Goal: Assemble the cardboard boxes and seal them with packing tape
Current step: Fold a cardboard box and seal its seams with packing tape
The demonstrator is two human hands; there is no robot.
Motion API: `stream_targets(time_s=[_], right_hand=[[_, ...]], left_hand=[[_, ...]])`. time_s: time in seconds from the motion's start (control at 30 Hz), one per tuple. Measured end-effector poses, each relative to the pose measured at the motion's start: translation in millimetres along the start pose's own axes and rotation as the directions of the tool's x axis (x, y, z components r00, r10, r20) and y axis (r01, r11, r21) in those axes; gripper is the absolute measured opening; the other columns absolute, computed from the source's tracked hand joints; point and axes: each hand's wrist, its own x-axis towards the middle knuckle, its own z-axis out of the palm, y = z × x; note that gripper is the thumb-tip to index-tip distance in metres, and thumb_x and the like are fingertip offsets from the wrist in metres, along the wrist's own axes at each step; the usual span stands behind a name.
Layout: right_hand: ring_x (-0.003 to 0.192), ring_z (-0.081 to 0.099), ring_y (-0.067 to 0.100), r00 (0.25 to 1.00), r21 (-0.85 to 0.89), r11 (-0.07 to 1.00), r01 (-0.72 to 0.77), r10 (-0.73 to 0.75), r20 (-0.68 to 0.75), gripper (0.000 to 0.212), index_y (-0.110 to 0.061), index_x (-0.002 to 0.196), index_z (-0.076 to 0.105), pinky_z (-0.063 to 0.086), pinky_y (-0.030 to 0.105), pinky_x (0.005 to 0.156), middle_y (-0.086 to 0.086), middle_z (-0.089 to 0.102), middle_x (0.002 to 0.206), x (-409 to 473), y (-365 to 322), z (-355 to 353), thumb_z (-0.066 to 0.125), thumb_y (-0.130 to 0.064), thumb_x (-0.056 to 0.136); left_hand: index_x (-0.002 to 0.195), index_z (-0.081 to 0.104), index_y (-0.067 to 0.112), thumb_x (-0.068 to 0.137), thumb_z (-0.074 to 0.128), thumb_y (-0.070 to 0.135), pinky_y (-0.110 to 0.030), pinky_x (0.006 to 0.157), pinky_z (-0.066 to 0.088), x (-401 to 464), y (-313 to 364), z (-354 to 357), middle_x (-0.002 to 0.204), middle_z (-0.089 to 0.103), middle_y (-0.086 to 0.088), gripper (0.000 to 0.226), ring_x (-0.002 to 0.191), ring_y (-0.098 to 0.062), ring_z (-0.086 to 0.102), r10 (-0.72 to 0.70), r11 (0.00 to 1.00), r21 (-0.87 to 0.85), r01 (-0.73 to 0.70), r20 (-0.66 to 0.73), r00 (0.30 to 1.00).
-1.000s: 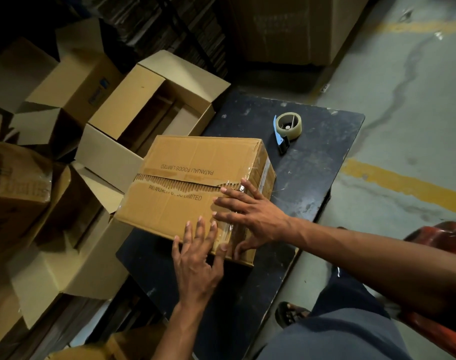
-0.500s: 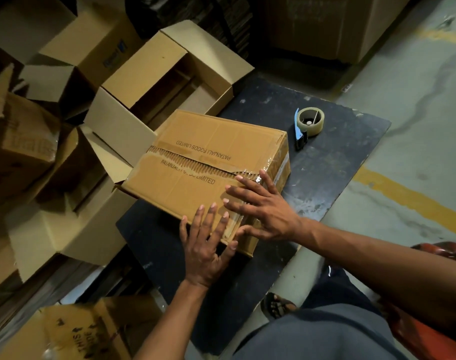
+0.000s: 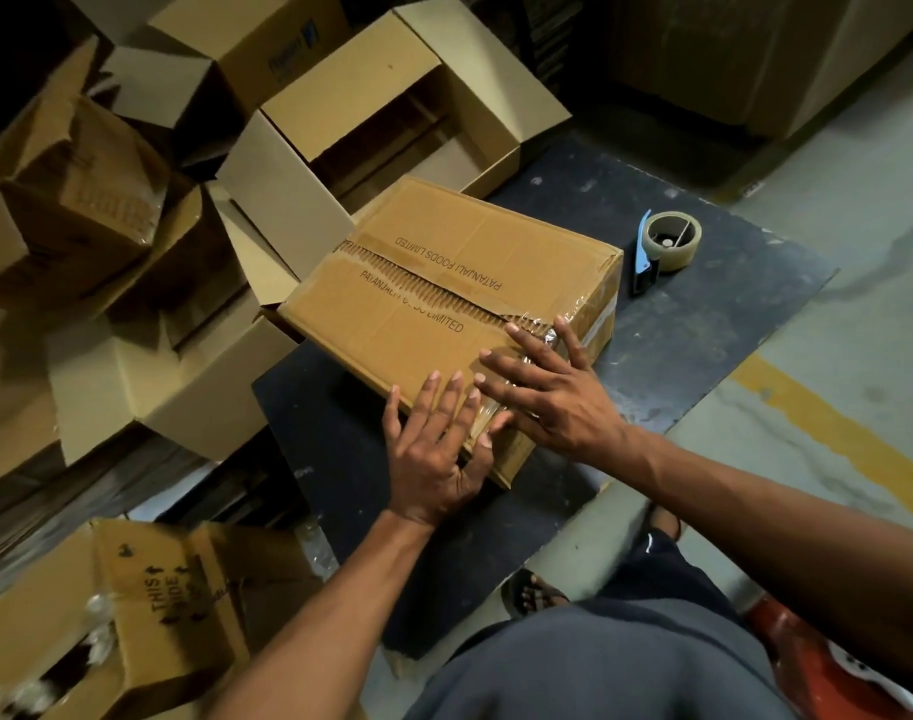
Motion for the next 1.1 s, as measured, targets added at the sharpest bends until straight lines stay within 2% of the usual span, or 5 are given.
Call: stream_targets(time_s=[0.23,0.4,0.7,0.93,1.1], right_hand=[[0.156,0.025,0.026,0.993,0.12,0.986,-0.118,0.116,0.021,0.059,-0.033,0.142,0.061,0.023,0.066,0.118,-0.006,0.055,0.151,17,-12,-39,0.03,-0.067,0.105],[0.155,0.025,0.02,0.88,0.187,0.865,-0.465,0.43,0.2,0.062,-0.038,0.138,0.063,0.027,0.06,0.119,-0.013,0.056,0.148,116,51,-66,0.031,-0.074,0.099],[0.11,0.065,0.026,0.594,0.061,0.715,-0.697,0.527,0.607,0.071,-0.019,0.136,0.055,0.056,0.046,0.093,0.007,0.066,0.127,221,149,-20,0.052,-0.074,0.091],[0.079,0.068,0.016,0.577,0.122,0.762,-0.636,0.365,0.731,0.074,-0.015,0.121,0.065,0.06,0.038,0.072,0.001,0.068,0.092,233,161,14,0.045,-0.08,0.09],[0.098,0.065,0.022,0.587,0.318,0.573,-0.756,0.377,0.717,0.077,-0.023,0.135,0.057,0.056,0.043,0.084,0.004,0.065,0.114,255,153,-52,0.052,-0.082,0.085]], left_hand=[[0.114,0.078,0.017,0.1,0.062,0.03,-0.049,0.101,0.051,27,-9,-23,0.125,0.074,0.006,0.026,0.123,-0.004,0.064,-0.333,0.92,-0.256,0.298,-0.104,0.937],[0.141,0.06,0.027,0.096,0.069,0.035,-0.032,0.091,0.046,94,-44,-44,0.139,0.059,0.003,0.046,0.117,-0.011,0.054,-0.915,0.331,-0.367,0.869,0.1,0.391],[0.161,0.023,0.011,0.098,0.065,0.044,-0.037,0.085,0.041,133,-77,-51,0.132,0.056,-0.013,0.083,0.106,-0.027,0.055,-0.892,-0.414,-0.514,0.751,0.396,-0.22],[0.128,0.065,0.006,0.096,0.068,0.042,-0.035,0.068,0.059,137,-37,-48,0.097,0.075,-0.007,0.048,0.086,-0.024,0.071,-0.838,-0.517,-0.522,0.678,0.47,-0.278],[0.101,0.073,0.009,0.093,0.073,0.034,-0.036,0.061,0.059,164,-17,-67,0.076,0.078,-0.009,0.026,0.076,-0.032,0.076,-0.909,-0.409,-0.631,0.659,0.346,-0.233]])
